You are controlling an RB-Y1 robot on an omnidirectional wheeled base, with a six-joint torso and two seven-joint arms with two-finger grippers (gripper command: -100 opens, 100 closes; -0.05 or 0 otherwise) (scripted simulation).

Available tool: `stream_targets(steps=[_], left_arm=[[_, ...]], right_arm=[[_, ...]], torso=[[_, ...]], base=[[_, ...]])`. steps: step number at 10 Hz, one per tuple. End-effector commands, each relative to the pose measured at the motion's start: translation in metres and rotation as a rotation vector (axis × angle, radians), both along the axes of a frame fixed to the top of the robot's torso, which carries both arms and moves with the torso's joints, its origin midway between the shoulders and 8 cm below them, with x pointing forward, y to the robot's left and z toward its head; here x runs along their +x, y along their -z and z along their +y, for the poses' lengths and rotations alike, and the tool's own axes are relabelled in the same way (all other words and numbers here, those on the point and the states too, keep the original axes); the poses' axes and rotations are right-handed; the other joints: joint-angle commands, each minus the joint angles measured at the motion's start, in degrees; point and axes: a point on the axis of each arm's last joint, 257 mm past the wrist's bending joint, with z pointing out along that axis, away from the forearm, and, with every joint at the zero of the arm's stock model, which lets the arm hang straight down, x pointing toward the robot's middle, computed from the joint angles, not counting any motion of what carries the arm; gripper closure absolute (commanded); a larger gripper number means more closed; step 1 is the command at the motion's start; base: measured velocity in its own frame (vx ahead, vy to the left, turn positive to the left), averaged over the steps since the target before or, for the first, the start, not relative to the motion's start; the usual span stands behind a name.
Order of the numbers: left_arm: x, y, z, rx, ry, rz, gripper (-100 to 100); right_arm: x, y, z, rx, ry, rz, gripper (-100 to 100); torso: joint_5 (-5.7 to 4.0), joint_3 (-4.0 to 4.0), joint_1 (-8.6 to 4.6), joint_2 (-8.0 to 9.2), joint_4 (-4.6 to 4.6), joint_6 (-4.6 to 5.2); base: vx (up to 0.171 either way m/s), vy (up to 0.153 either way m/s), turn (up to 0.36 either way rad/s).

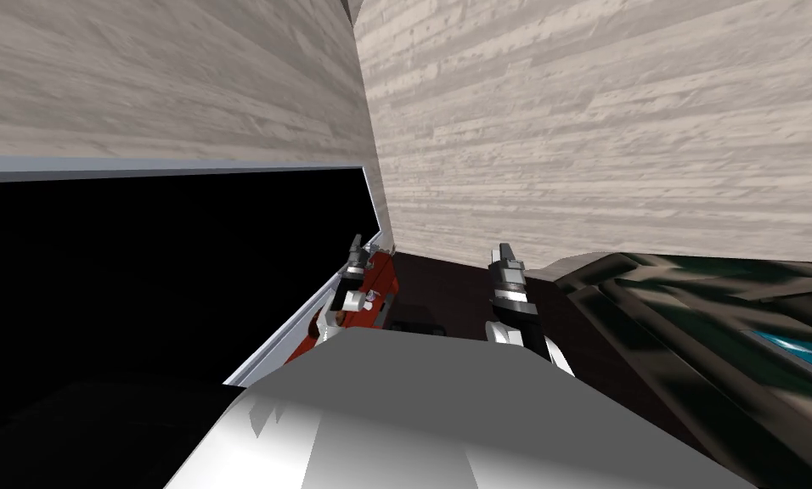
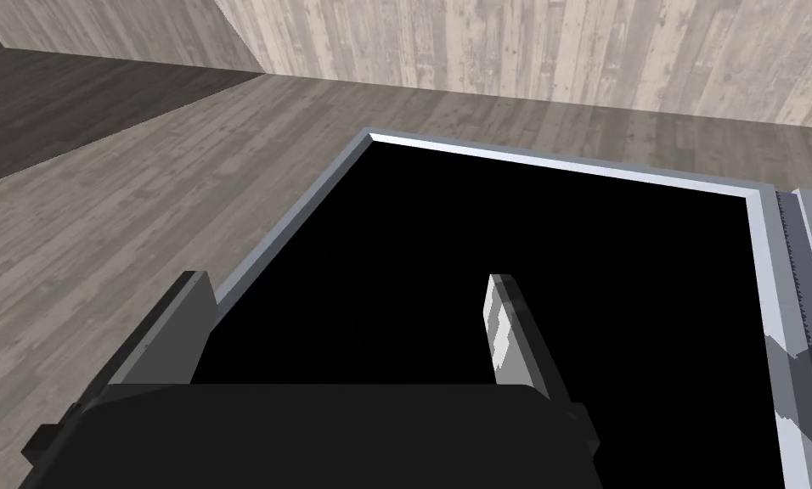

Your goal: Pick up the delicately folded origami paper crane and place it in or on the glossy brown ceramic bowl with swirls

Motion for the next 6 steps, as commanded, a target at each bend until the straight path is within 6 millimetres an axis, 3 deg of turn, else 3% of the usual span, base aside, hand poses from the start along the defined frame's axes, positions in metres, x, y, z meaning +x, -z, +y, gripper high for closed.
stream_targets(steps=[1, 4, 6], left_arm=[[0.017, 0.008, 0.004, -0.043, 0.015, 0.028, -100], [0.030, 0.022, 0.009, -0.073, 0.020, 0.064, -100], [0.052, 0.030, 0.014, -0.136, 0.039, 0.098, -100]], right_arm=[[0.000, 0.000, 0.000, 0.000, 0.000, 0.000, 0], [0.000, 0.000, 0.000, 0.000, 0.000, 0.000, 0], [0.000, 0.000, 0.000, 0.000, 0.000, 0.000, 0]], torso=[[0.00, 0.00, 0.00, 0.00, 0.00, 0.00], [0.00, 0.00, 0.00, 0.00, 0.00, 0.00], [0.00, -0.10, -0.01, -0.17, -0.04, 0.00]], base=[[-0.184, 0.013, -0.102], [-0.145, 0.019, -0.035], [-0.151, 0.032, -0.077]])
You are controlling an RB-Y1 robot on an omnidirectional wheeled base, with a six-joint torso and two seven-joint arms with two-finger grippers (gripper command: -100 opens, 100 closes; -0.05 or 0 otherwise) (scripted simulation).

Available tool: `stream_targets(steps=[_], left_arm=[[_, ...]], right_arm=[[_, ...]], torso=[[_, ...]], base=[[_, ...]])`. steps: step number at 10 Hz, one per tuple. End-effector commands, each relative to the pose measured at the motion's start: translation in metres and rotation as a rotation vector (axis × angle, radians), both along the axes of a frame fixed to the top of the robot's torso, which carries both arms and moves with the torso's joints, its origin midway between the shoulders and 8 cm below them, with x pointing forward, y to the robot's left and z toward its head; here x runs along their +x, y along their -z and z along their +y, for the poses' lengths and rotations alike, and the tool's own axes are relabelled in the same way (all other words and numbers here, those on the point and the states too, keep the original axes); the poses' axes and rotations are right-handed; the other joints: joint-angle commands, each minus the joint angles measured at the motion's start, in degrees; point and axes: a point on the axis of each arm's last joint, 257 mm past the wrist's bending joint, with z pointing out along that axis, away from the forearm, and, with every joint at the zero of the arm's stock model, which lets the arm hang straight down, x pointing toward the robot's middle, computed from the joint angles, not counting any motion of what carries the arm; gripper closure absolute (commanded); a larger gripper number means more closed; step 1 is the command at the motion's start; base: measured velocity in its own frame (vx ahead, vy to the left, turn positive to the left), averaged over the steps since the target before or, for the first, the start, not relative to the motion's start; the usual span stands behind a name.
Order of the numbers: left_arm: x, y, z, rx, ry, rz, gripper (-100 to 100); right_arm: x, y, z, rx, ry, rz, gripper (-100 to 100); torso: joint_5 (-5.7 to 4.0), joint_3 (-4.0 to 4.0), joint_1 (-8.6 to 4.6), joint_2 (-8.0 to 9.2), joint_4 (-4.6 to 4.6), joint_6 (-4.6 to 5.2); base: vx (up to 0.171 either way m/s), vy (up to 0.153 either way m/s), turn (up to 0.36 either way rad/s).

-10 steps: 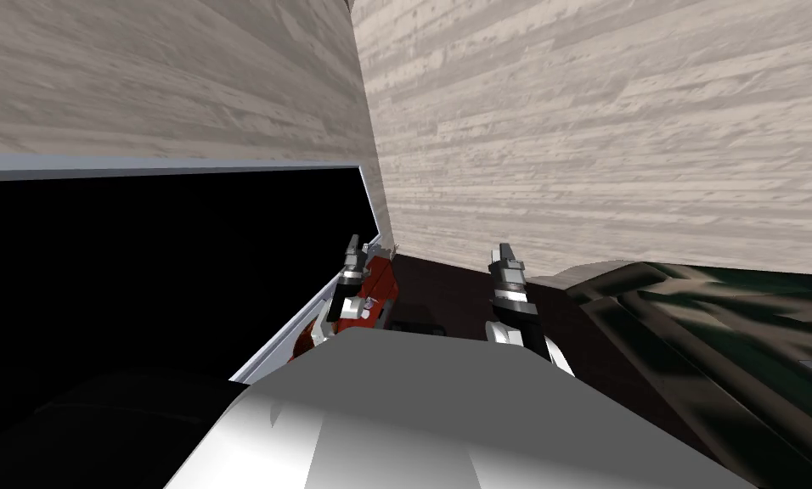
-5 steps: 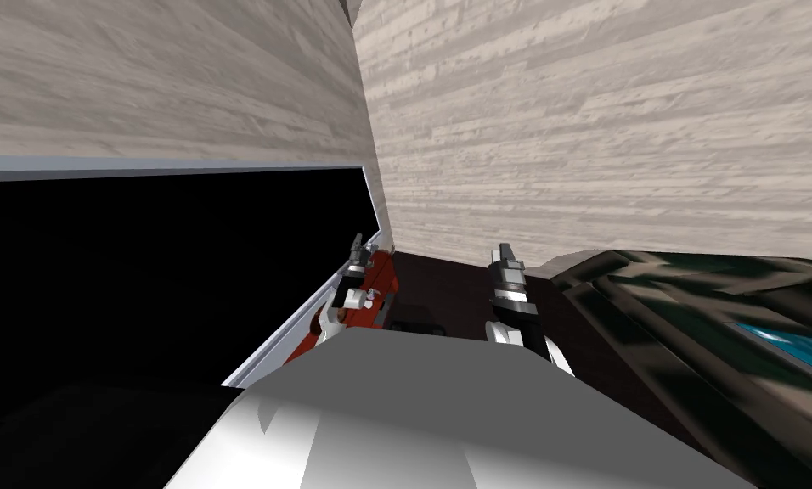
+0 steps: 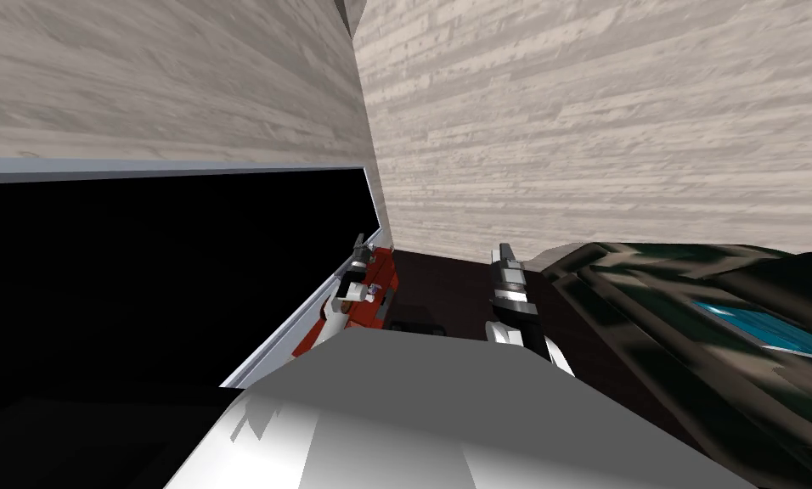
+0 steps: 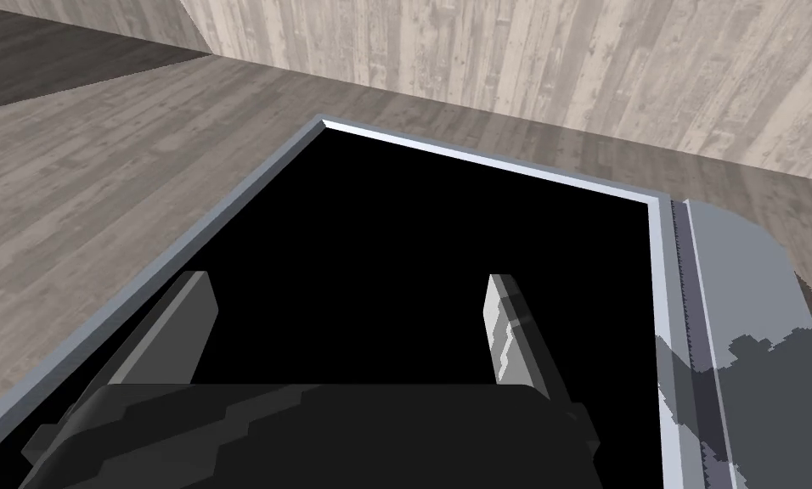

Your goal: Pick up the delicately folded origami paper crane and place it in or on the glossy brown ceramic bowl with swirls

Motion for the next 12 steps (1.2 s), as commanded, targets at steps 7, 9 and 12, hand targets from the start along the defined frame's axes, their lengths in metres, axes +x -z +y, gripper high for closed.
stream_targets(steps=[7, 9, 12], left_arm=[[0.043, 0.043, 0.012, -0.113, 0.016, 0.122, -100], [0.054, 0.055, 0.016, -0.142, 0.019, 0.155, -100], [0.074, 0.076, 0.022, -0.190, 0.024, 0.217, -100]], right_arm=[[0.000, 0.000, 0.000, 0.000, 0.000, 0.000, 0], [0.000, 0.000, 0.000, 0.000, 0.000, 0.000, 0], [0.000, 0.000, 0.000, 0.000, 0.000, 0.000, 0]], torso=[[-0.02, -0.13, -0.09, -0.25, -0.05, -0.01], [-0.02, -0.17, -0.08, -0.31, -0.06, -0.01], [0.00, -0.19, -0.06, -0.37, -0.06, -0.02]], base=[[-0.121, 0.015, -0.051], [-0.090, 0.023, -0.059], [-0.086, 0.025, -0.071]])
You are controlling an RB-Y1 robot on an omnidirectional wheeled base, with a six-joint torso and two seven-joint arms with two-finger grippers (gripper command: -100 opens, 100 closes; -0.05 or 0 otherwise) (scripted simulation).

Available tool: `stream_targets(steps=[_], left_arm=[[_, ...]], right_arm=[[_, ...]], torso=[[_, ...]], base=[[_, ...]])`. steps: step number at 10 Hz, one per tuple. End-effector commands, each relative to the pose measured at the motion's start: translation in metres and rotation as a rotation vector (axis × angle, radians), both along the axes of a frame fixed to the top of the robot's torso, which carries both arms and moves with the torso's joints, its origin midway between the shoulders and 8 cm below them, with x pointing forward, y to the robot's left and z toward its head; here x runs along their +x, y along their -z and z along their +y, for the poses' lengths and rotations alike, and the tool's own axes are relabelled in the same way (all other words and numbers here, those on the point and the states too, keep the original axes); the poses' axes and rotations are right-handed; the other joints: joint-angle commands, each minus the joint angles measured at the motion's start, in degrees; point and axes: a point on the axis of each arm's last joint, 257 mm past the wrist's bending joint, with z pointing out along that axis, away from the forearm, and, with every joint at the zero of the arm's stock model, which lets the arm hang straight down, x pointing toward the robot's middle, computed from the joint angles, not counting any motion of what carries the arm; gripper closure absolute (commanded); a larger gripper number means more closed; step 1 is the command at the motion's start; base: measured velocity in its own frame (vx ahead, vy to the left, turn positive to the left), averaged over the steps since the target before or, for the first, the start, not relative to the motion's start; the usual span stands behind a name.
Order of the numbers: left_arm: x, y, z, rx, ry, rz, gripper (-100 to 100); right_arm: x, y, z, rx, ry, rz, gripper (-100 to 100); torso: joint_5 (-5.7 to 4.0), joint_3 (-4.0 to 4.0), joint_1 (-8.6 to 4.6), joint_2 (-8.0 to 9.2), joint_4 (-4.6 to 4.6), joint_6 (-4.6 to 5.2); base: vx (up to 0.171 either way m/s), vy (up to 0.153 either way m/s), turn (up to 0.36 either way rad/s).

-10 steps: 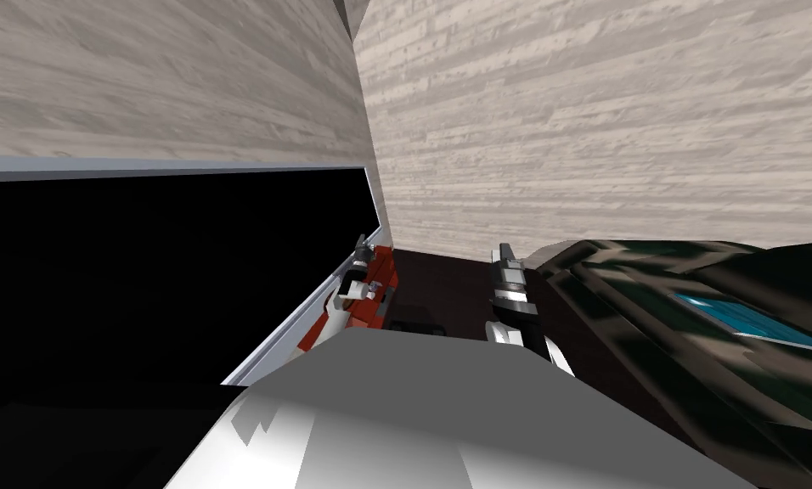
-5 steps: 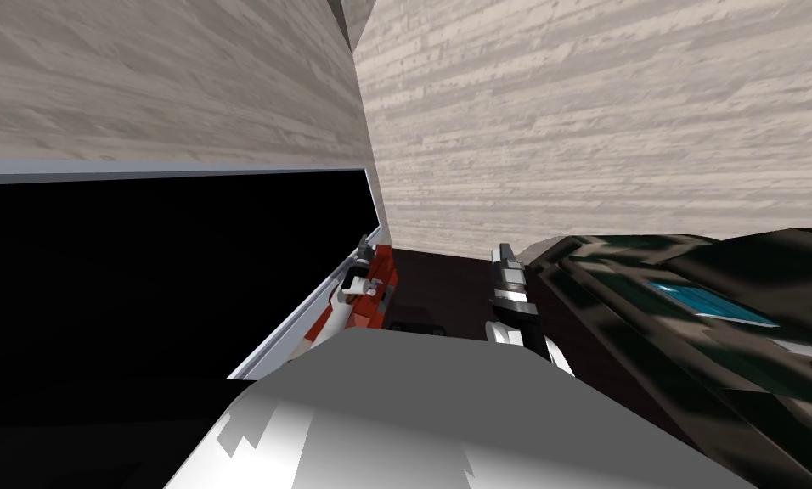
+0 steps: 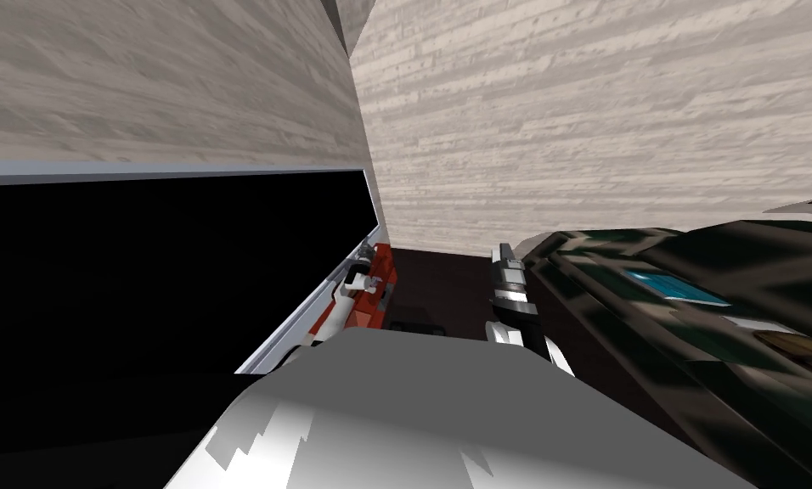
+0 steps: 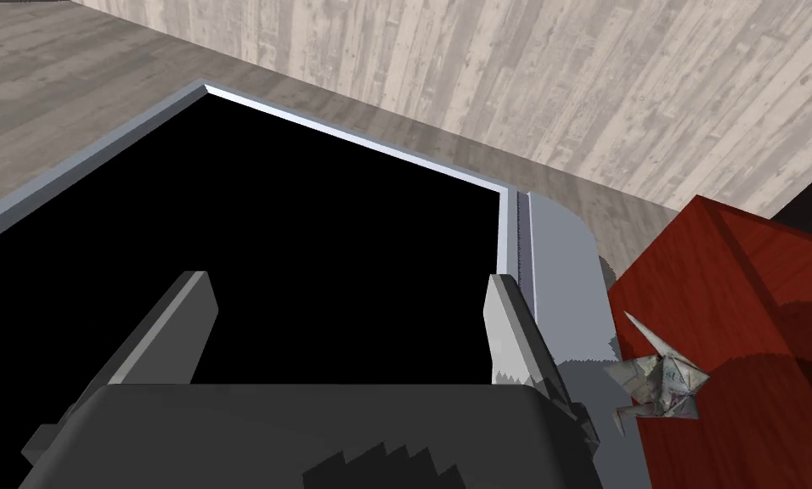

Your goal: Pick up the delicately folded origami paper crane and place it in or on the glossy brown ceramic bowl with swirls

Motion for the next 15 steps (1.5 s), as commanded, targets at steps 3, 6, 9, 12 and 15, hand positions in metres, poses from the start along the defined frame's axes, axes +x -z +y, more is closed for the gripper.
stream_targets(steps=[3, 6, 9, 12, 15], left_arm=[[0.014, 0.022, 0.007, -0.033, -0.002, 0.063, -100], [0.030, 0.039, 0.014, -0.063, 0.000, 0.119, -100], [0.035, 0.066, 0.024, -0.075, -0.015, 0.182, -100], [0.039, 0.081, 0.031, -0.084, -0.023, 0.224, -100], [0.047, 0.102, 0.044, -0.095, -0.038, 0.290, -100]], right_arm=[[0.000, 0.000, 0.000, 0.000, 0.000, 0.000, 0], [0.000, 0.000, 0.000, 0.000, 0.000, 0.000, 0], [0.000, 0.000, 0.000, 0.000, 0.000, 0.000, 0], [0.000, 0.000, 0.000, 0.000, 0.000, 0.000, 0], [0.000, 0.000, 0.000, 0.000, 0.000, 0.000, 0]], torso=[[0.01, -0.04, 0.06, -0.07, -0.01, 0.00], [0.01, -0.09, 0.01, -0.17, -0.03, -0.02], [0.02, -0.12, 0.09, -0.22, -0.04, -0.01], [0.02, -0.16, 0.06, -0.29, -0.06, -0.03], [0.02, -0.19, 0.05, -0.33, -0.07, -0.03]], base=[[-0.060, 0.038, -0.053], [-0.045, 0.033, -0.074], [-0.027, 0.043, -0.059], [-0.008, 0.035, -0.043], [0.001, 0.045, -0.079]])
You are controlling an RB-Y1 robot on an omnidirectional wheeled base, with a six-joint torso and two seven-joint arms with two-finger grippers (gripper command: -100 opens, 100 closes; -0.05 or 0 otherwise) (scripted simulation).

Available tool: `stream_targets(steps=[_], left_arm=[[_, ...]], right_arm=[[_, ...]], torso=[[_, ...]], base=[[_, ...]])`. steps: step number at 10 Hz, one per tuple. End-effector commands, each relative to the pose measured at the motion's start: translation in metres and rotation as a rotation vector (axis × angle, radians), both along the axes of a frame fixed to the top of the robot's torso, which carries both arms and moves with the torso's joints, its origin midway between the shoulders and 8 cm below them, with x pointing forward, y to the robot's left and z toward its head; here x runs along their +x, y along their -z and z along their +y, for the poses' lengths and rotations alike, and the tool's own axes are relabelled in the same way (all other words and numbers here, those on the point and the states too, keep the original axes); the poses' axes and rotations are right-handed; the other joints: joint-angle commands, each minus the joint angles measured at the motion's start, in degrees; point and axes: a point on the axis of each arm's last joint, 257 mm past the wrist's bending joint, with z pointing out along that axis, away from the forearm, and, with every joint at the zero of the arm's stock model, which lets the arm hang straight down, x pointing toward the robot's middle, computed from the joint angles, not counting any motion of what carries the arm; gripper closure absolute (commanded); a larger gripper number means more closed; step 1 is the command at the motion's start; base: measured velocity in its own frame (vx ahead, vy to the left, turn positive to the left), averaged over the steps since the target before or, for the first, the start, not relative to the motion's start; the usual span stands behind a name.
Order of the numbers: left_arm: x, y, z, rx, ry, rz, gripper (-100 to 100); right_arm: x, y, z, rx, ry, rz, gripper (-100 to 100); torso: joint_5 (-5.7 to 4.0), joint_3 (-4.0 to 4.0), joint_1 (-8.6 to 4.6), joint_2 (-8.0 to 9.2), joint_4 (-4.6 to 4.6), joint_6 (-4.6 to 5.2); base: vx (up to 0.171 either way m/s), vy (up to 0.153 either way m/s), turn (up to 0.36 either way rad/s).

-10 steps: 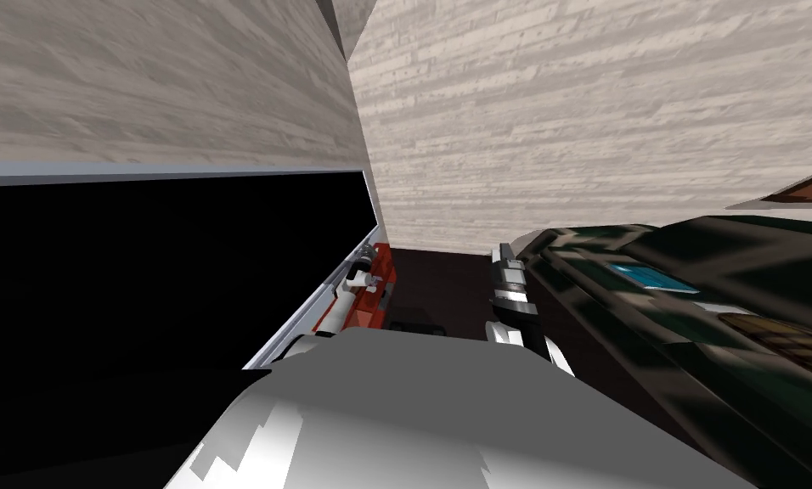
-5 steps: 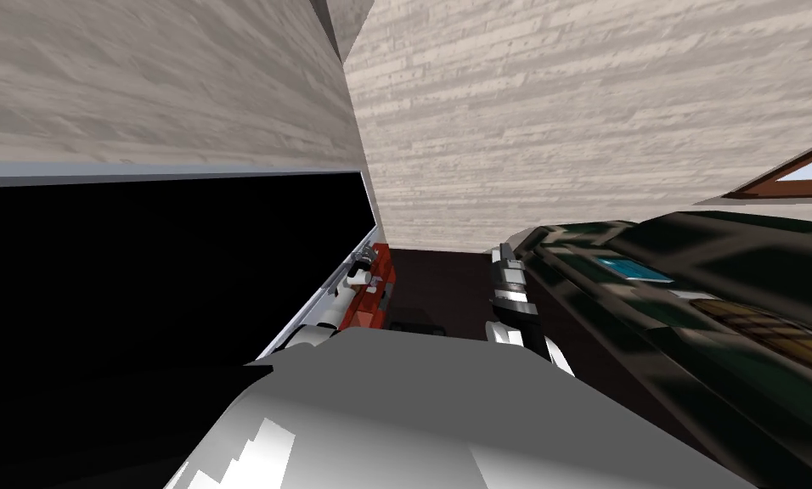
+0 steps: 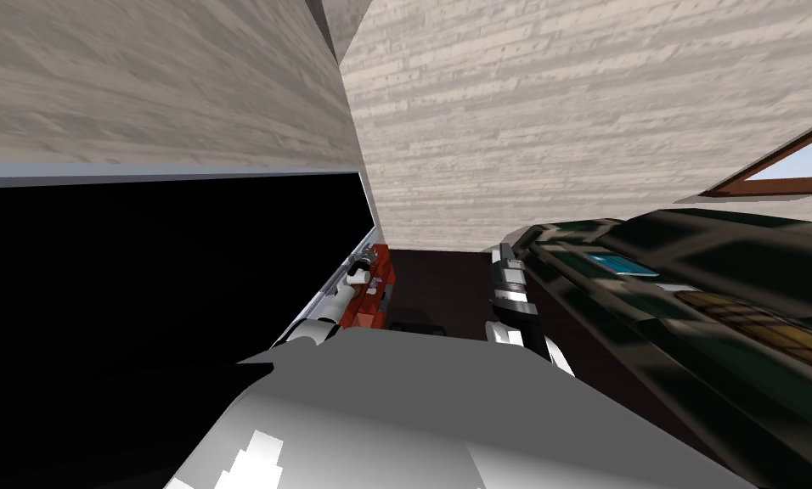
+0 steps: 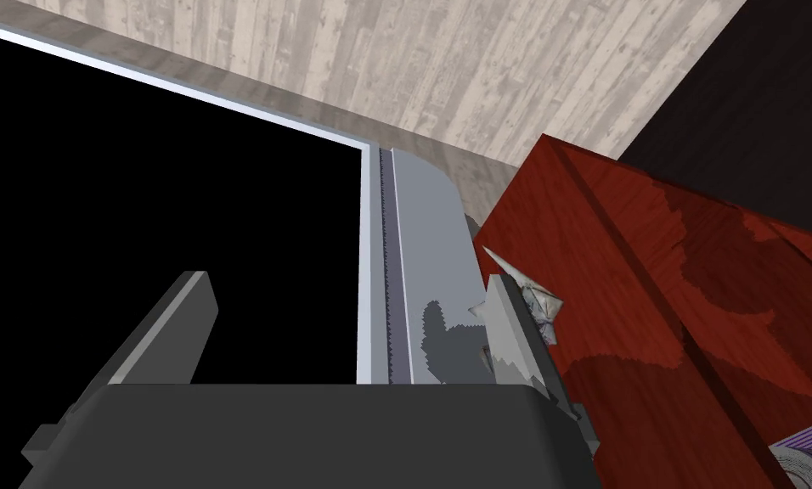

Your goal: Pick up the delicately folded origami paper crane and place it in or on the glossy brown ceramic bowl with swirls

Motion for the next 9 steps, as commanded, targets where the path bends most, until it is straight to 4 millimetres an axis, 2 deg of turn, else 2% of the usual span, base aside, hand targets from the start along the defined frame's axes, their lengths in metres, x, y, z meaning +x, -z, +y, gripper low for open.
stream_targets(steps=[1, 4, 6, 8, 9], left_arm=[[-0.001, 0.014, 0.007, -0.004, -0.011, 0.034, -100], [0.004, 0.029, 0.020, -0.009, -0.026, 0.089, -100], [-0.001, 0.053, 0.034, -0.010, -0.050, 0.148, -100], [0.000, 0.058, 0.041, -0.011, -0.059, 0.172, -100], [-0.006, 0.072, 0.048, -0.010, -0.073, 0.200, -100]], right_arm=[[0.000, 0.000, 0.000, 0.000, 0.000, 0.000, 0], [0.000, 0.000, 0.000, 0.000, 0.000, 0.000, 0], [0.000, 0.000, 0.000, 0.000, 0.000, 0.000, 0], [0.000, 0.000, 0.000, 0.000, 0.000, 0.000, 0], [0.000, 0.000, 0.000, 0.000, 0.000, 0.000, 0]], torso=[[0.00, 0.00, 0.00, 0.00, 0.00, 0.00], [0.00, -0.01, -0.05, -0.01, -0.01, -0.02], [0.01, -0.04, -0.04, -0.05, -0.02, -0.03], [0.00, -0.04, -0.06, -0.06, -0.02, -0.03], [0.00, -0.04, -0.04, -0.07, -0.02, 0.00]], base=[[0.007, 0.057, -0.046], [0.011, 0.054, -0.080], [0.023, 0.052, -0.072], [0.019, 0.048, -0.064], [0.024, 0.047, -0.050]])
